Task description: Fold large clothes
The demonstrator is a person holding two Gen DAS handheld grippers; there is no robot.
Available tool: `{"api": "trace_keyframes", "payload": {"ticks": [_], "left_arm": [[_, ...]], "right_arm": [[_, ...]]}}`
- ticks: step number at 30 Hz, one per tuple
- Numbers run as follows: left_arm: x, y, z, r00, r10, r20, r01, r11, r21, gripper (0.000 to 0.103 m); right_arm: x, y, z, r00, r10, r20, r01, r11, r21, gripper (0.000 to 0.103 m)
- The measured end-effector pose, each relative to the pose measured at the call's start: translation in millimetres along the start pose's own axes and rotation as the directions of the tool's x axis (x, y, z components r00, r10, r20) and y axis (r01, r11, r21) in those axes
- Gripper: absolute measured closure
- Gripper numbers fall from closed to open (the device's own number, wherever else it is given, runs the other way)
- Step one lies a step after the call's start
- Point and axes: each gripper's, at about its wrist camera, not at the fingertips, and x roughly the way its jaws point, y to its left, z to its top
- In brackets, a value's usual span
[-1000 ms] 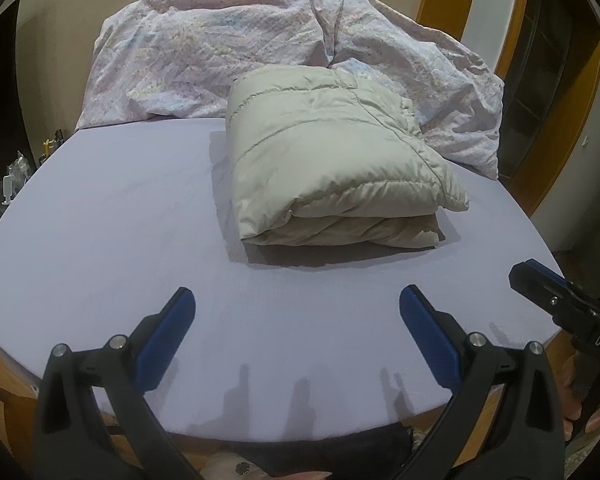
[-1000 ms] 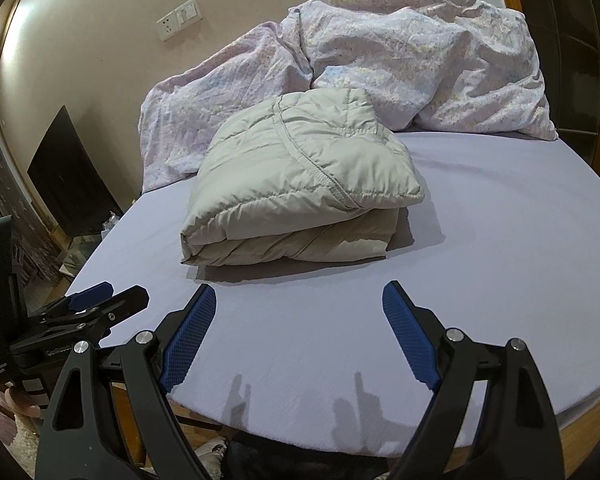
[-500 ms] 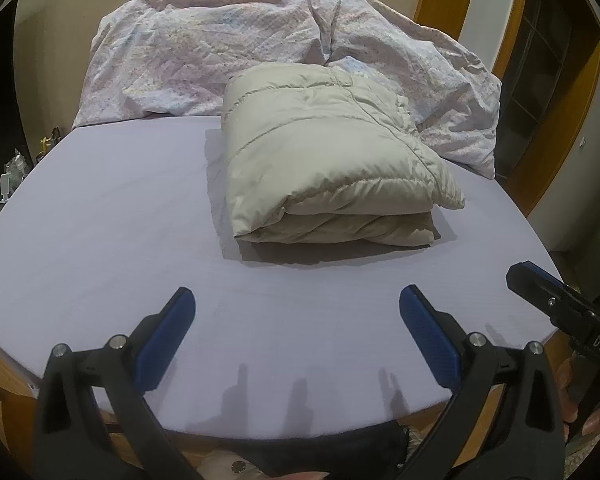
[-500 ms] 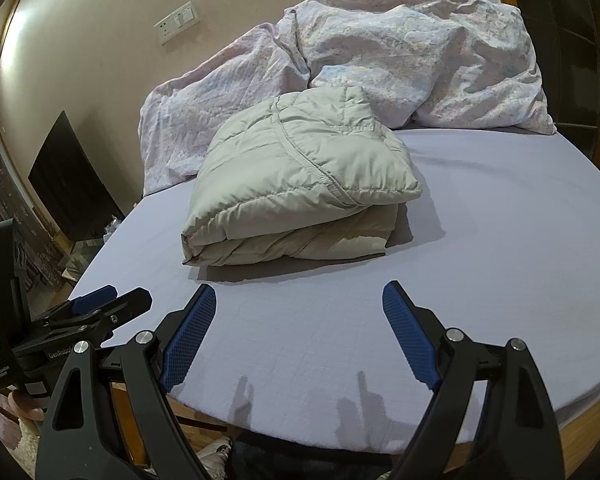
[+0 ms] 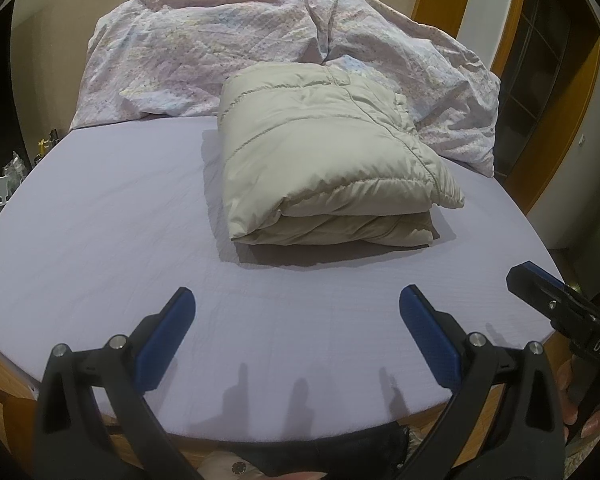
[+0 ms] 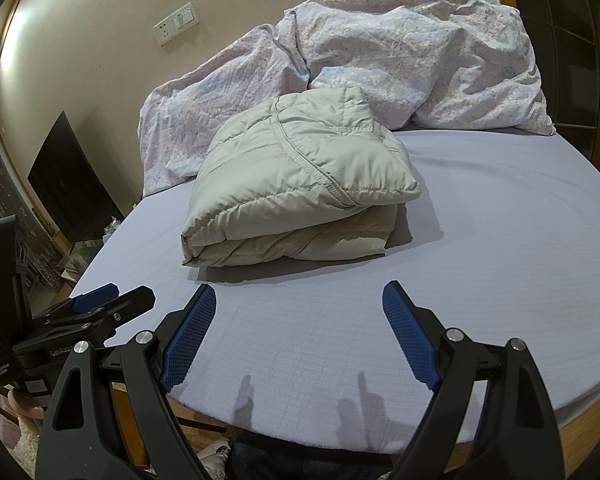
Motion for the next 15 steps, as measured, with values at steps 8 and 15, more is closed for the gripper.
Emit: {"api": "trace_keyframes", "payload": {"ticks": [8,15], "left_arm": [[2.0,-0.5,1.3,1.000,-0.005,-0.003,0.005,1.000,0.004,0.002],[2.6,-3.2,1.6,1.000,-0.010,-0.001,0.010,1.000,0.008,0.002]], "right_arm": [[0.4,-1.3,0.1,1.000,0.002,-0.003,-0.002,1.000,-0.001,0.016],[1.1,-1.3,-0.1,1.000,0.003,-0.003,-0.003,1.000,0.003,0.016]]}}
